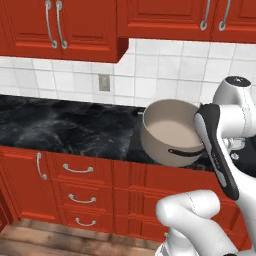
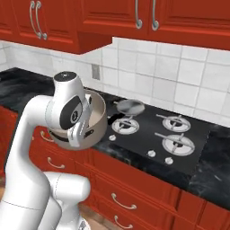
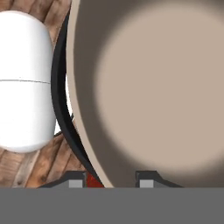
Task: Move the pot and pan from the stove into the sink.
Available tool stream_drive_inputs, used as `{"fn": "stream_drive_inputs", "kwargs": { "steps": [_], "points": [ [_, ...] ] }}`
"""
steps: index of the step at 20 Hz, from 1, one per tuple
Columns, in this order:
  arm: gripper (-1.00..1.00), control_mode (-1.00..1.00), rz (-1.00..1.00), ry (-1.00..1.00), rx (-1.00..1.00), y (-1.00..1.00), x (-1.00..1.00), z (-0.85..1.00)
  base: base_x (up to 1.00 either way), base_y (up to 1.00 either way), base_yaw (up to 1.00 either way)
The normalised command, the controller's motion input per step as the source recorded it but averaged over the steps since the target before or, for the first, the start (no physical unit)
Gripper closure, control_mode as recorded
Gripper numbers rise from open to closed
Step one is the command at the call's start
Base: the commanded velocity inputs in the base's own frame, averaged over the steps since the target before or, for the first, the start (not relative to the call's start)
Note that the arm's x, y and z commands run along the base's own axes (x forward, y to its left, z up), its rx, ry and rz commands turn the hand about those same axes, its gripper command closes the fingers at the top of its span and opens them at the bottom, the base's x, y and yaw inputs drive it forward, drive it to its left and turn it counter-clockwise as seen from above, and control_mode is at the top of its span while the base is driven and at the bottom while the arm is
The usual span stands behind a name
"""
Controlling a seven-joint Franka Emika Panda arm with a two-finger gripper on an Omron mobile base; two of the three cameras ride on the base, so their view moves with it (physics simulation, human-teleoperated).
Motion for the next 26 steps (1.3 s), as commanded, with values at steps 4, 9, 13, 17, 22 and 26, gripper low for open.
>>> {"fn": "stream_drive_inputs", "kwargs": {
  "steps": [4,9,13,17,22,26],
  "points": [
    [1.00,1.00,0.00,0.00,0.00,0.00,0.00,0.00,-0.19,-0.10,0.42],
    [1.00,1.00,0.00,0.00,0.00,0.00,0.00,0.00,-0.18,-0.11,0.42],
    [1.00,1.00,0.00,0.00,0.00,0.00,0.00,0.00,-0.16,-0.12,0.42],
    [1.00,1.00,0.00,0.00,0.00,0.00,0.00,0.00,-0.18,-0.13,0.42],
    [1.00,1.00,0.00,0.00,0.00,0.00,0.00,0.00,-0.18,-0.12,0.42],
    [1.00,1.00,0.00,0.00,0.00,0.00,0.00,0.00,-0.16,-0.12,0.42]
  ]
}}
